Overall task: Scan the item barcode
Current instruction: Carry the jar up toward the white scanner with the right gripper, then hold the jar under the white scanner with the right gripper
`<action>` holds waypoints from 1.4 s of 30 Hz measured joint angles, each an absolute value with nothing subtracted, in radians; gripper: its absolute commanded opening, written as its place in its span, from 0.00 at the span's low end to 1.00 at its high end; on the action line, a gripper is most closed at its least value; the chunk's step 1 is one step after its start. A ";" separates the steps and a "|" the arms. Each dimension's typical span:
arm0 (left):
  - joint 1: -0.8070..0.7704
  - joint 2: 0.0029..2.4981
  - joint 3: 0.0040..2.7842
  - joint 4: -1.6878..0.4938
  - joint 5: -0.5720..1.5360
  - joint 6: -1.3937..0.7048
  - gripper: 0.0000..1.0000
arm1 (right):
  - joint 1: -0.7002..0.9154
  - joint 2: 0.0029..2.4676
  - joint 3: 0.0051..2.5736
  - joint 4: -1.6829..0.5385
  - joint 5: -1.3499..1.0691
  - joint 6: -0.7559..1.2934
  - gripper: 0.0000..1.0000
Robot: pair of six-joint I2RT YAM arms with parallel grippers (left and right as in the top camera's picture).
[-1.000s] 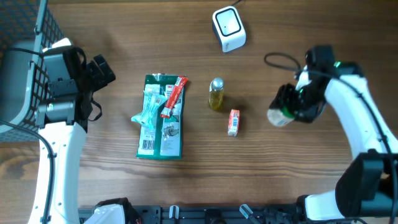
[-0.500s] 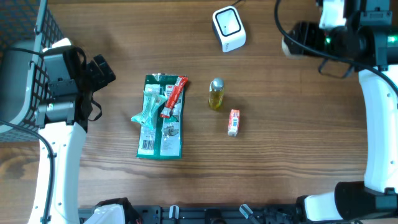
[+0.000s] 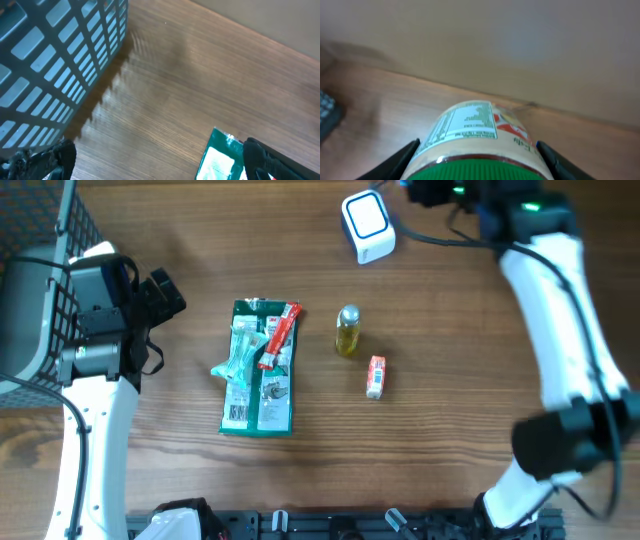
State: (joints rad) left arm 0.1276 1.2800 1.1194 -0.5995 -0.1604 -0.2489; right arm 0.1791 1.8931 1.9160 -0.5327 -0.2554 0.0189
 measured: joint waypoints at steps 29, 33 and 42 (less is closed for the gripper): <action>0.128 1.280 1.119 -0.600 -0.160 -0.249 1.00 | 0.192 2.368 1.917 0.031 -0.348 0.194 0.04; 0.128 1.280 1.119 -0.599 -0.160 -0.249 1.00 | 0.192 2.394 1.917 0.032 -0.361 0.199 0.04; 0.128 1.280 1.119 -0.600 -0.160 -0.249 1.00 | 0.192 2.398 1.917 0.070 -0.366 0.202 0.06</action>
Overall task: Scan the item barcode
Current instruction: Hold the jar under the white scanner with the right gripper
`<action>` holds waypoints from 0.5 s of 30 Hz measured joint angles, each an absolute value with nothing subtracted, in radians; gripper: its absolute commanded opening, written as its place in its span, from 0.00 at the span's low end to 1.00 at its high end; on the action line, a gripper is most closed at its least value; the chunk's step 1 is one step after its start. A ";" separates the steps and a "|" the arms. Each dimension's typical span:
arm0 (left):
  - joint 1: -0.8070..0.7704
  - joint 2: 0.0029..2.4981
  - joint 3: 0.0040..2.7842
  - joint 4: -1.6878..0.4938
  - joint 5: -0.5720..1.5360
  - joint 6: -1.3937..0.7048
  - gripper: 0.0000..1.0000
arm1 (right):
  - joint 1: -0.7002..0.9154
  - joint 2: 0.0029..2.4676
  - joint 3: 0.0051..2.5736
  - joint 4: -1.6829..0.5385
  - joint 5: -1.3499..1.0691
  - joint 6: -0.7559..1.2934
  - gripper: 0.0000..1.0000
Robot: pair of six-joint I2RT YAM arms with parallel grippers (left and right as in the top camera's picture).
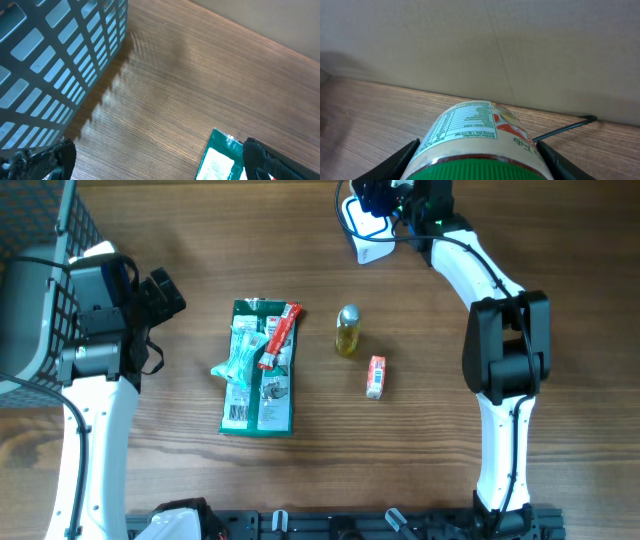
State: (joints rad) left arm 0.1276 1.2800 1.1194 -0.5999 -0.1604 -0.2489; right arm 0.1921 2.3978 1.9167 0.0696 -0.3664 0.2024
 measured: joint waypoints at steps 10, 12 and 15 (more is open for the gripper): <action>0.128 1.280 1.119 -0.600 -0.160 -0.249 1.00 | 0.188 2.421 1.917 0.094 -0.430 0.221 0.09; 0.128 1.280 1.119 -0.599 -0.160 -0.249 1.00 | 0.183 2.412 1.917 0.098 -0.451 0.245 0.09; 0.128 1.280 1.119 -0.599 -0.160 -0.249 1.00 | 0.163 2.373 1.916 0.050 -0.465 0.266 0.09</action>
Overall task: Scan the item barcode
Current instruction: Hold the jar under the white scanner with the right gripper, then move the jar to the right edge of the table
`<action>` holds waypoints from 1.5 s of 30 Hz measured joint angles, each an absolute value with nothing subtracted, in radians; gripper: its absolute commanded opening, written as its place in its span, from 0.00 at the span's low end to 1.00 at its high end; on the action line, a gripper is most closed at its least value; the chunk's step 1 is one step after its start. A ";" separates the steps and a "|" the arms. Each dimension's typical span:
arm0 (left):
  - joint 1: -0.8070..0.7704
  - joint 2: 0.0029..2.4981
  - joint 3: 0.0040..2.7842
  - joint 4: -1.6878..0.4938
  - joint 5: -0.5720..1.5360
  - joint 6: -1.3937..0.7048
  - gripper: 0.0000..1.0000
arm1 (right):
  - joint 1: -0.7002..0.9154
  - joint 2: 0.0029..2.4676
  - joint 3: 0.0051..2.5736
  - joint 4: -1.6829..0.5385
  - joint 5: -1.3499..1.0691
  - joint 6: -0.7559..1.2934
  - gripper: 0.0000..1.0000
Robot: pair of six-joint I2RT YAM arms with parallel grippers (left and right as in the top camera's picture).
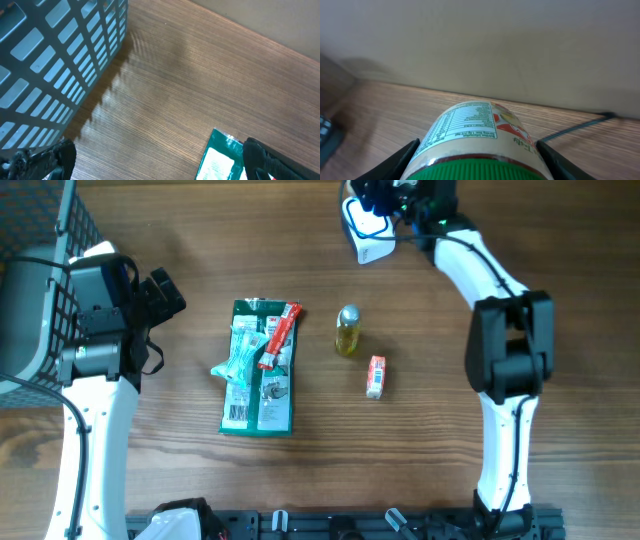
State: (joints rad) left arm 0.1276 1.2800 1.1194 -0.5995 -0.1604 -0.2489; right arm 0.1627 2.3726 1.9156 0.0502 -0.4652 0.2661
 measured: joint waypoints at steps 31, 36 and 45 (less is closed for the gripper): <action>0.128 1.281 1.119 -0.600 -0.160 -0.249 1.00 | -0.413 1.769 1.424 -1.130 -0.028 0.277 0.25; 0.128 1.281 1.119 -0.600 -0.160 -0.249 1.00 | -0.488 1.773 1.307 -1.049 -0.020 0.295 0.28; 0.128 1.281 1.119 -0.600 -0.160 -0.249 1.00 | -0.584 1.773 1.295 -1.012 -0.013 0.296 0.36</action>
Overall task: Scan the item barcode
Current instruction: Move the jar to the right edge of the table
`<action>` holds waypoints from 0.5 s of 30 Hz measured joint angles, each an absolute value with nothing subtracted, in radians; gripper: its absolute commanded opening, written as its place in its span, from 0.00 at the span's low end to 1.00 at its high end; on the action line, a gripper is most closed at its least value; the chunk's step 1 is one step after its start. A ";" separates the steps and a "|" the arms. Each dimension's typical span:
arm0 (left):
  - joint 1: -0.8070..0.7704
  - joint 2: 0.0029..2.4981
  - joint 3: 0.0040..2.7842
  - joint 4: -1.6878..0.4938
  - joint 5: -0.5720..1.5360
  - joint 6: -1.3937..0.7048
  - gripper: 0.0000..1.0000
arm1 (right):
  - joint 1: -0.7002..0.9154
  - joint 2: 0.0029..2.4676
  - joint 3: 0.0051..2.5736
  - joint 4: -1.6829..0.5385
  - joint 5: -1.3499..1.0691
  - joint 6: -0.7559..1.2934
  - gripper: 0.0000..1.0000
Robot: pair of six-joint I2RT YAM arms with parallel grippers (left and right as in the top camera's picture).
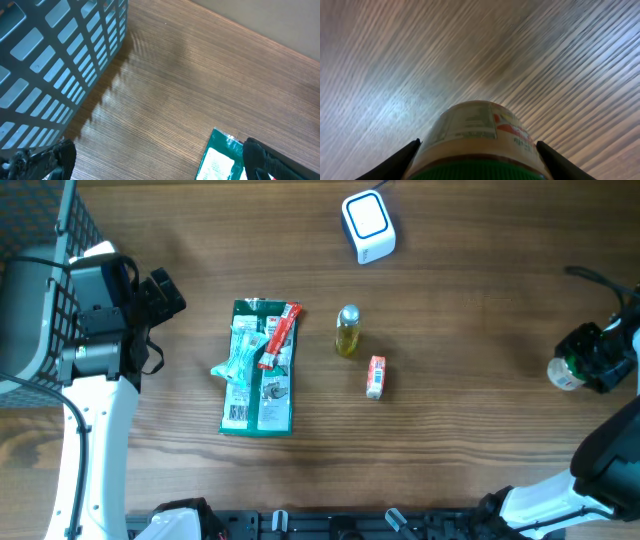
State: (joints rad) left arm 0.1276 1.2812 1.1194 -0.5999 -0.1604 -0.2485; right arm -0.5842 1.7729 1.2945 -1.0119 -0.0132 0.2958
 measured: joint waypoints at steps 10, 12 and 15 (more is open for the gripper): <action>0.128 1.281 1.119 -0.600 -0.160 -0.249 1.00 | -0.586 1.773 1.197 -0.918 -0.014 0.305 0.91; 0.128 1.281 1.119 -0.600 -0.160 -0.249 1.00 | -0.586 1.773 1.195 -0.917 -0.010 0.309 1.00; 0.128 1.281 1.119 -0.599 -0.160 -0.249 1.00 | -0.586 1.773 1.195 -0.913 -0.009 0.313 1.00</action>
State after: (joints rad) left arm 0.1276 1.2812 1.1194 -0.5995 -0.1604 -0.2485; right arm -0.5861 1.7729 1.1954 -0.9134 -0.0093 0.3126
